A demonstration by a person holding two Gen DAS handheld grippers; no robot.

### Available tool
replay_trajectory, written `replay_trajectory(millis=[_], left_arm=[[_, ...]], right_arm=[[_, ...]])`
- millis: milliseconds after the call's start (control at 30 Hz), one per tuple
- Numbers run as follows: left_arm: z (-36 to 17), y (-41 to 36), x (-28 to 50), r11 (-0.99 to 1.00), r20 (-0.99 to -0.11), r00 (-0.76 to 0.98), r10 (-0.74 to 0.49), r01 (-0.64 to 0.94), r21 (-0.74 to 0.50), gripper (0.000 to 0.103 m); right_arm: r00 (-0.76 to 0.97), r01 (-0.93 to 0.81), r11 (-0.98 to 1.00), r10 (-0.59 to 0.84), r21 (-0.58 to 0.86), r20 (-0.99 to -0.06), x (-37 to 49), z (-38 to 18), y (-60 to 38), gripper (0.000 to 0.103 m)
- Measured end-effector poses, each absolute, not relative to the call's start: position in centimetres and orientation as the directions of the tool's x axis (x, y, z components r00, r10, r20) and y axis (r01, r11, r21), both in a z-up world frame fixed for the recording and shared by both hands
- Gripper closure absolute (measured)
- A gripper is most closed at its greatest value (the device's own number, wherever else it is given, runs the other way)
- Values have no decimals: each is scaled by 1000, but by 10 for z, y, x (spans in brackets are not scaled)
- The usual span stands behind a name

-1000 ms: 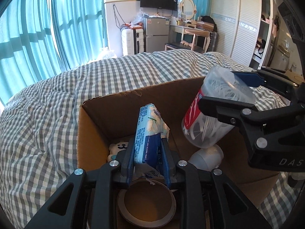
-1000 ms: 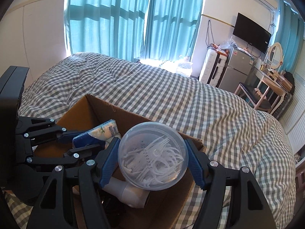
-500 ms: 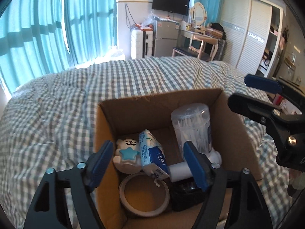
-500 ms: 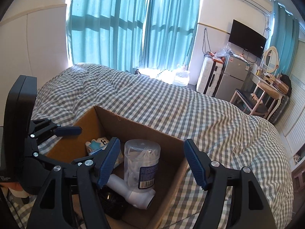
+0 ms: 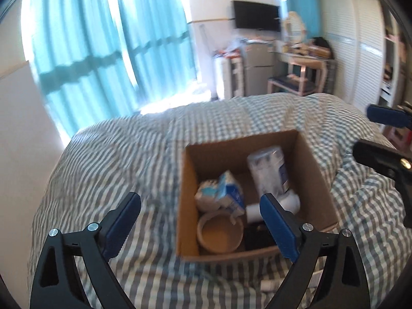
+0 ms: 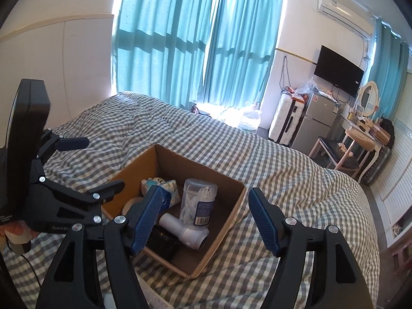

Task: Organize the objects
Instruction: 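Lower the tissue pack and swab box into the box and open both tools, then move the left tool to the pale blue earbud case and grasp it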

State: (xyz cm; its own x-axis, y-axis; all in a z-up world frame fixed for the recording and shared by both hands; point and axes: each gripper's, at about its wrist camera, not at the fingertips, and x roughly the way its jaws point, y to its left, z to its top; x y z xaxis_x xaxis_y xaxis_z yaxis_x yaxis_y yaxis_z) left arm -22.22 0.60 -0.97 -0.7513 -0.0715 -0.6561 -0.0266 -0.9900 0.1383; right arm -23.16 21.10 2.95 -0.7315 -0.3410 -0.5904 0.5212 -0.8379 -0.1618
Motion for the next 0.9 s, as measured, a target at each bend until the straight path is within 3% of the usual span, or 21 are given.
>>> replay_trajectory(millis=[233,567,900], left_arm=[[-22,-4,-176,-992,-674,-729,-122,82,91,7],[-81,-9,-117,-978,-751,-649,-123,207,-18,7],[-117,29,-95,-994,-797,-602,-51,110,-20,8]], right_arm=[[-674,614,-768,-390,-181,-628,-201,12,210,34],[-558,694,-710,-424,-121,-714,-193,-67,204,34],[-524,713,-691,-411,-120,-746,-180,-88,210,33]])
